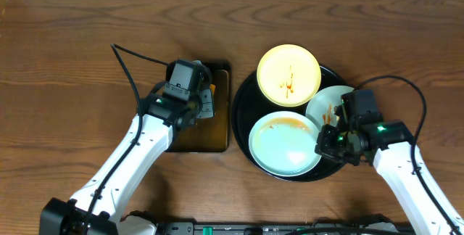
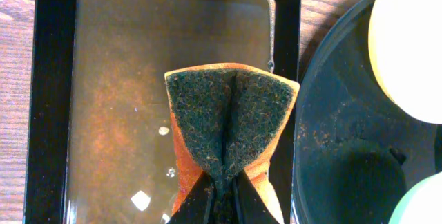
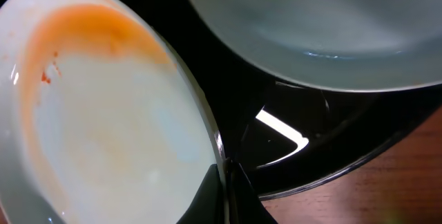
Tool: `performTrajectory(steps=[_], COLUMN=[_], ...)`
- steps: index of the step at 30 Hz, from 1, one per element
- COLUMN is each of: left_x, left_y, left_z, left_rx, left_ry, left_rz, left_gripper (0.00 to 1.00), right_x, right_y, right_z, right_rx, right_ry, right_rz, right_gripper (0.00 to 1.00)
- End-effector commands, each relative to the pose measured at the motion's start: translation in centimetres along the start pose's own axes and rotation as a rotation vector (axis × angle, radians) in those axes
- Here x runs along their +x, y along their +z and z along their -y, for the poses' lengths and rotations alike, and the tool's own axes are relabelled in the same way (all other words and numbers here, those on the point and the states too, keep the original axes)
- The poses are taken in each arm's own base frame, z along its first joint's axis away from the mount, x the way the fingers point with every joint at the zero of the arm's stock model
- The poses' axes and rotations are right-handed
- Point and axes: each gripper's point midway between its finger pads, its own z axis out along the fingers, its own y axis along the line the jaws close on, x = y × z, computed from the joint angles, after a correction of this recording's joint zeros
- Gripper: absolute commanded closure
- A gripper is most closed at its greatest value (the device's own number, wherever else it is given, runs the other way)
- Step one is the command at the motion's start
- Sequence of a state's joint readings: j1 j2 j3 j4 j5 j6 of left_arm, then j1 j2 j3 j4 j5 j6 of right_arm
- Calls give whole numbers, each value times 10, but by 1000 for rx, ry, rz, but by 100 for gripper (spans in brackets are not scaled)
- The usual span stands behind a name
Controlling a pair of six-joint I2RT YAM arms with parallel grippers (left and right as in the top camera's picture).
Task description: Clean dirty plates on tray and stack at the side
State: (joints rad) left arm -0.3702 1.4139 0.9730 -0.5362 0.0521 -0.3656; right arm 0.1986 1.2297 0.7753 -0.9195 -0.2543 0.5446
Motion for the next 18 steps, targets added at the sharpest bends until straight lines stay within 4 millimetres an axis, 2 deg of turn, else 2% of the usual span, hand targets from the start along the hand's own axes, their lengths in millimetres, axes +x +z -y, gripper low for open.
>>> performTrajectory(steps=[1,6,12,15,18], left_x=[1,1,2,2,2], left_y=[3,3,3,3,3], left_z=[-4,-4,-4,-4,-4], left_rx=[-18,-18,-18,-18,-18], left_ry=[10,10,10,10,10], left_rz=[-6,-6,-7,-7,-6], left_gripper=[92,92,92,92,92], right_x=[-13,-37,-45,-41,-28], right_y=[-5,-10,-13,-11,-6], right_z=[2,21,30,25,1], right_rx=[42,151,209,178,40], right_ry=[-18,-10,-44,-52,-123], right_rz=[60,180,217,195,117], right_gripper=[99,99,99,99,99])
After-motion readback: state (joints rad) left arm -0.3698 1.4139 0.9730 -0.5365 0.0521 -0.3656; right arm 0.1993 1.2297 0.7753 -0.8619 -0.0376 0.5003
